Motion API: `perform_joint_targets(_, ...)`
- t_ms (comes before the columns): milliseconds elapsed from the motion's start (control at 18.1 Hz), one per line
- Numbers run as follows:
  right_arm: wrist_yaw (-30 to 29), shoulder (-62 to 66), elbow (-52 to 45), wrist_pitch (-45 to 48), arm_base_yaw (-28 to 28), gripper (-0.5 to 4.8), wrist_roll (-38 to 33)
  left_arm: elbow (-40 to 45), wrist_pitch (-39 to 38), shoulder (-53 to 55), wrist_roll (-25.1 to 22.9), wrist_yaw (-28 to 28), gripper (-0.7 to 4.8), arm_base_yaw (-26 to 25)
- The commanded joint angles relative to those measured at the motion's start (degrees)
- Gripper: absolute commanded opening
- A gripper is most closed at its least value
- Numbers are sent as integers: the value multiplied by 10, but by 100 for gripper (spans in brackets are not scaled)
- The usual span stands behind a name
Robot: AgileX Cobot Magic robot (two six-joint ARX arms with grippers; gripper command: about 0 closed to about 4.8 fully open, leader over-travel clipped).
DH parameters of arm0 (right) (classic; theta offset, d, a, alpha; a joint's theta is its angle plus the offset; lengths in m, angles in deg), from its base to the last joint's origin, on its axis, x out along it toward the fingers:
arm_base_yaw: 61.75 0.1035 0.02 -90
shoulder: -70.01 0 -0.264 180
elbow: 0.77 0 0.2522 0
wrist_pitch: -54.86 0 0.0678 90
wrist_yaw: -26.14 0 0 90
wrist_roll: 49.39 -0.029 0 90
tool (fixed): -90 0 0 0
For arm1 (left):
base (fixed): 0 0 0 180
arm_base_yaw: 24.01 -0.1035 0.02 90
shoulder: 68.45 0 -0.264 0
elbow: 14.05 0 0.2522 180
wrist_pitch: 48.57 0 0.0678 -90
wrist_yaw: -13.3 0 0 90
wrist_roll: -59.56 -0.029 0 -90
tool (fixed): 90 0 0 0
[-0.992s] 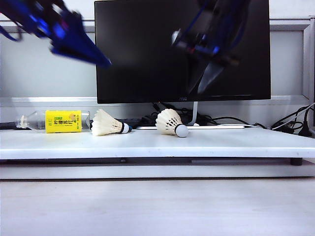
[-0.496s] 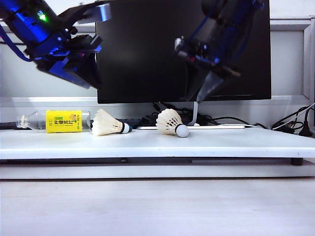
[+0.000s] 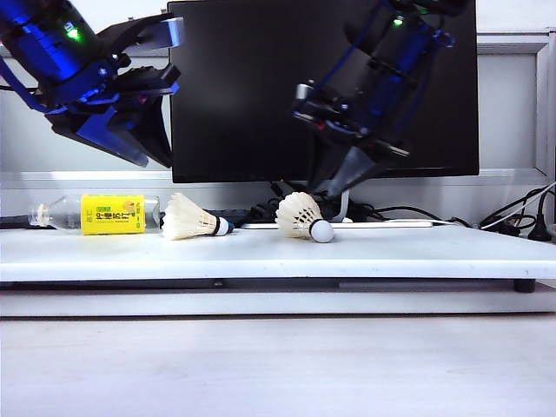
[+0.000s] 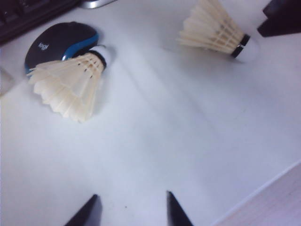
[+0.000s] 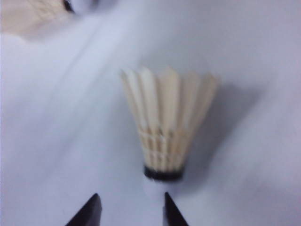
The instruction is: Stack the badminton balls on the table vertically.
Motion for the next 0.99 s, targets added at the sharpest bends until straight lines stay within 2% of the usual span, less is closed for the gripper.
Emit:
perform_joint_targets(55,52,13,2,15,13,181,-7,-3,-9,-3,2,-1,188,1)
perform_joint_targets(441,83,31,2,18,21,180,-20,-3,-33,-3,2,-1,188,1)
perform_joint_targets(882,84,53,1,19,24,179,-19,-3,-38,-3,2,-1,187,1)
perform_joint_targets(992,84,57,2,20,26,165,-19,-3,-39,-3,1,-1,187,1)
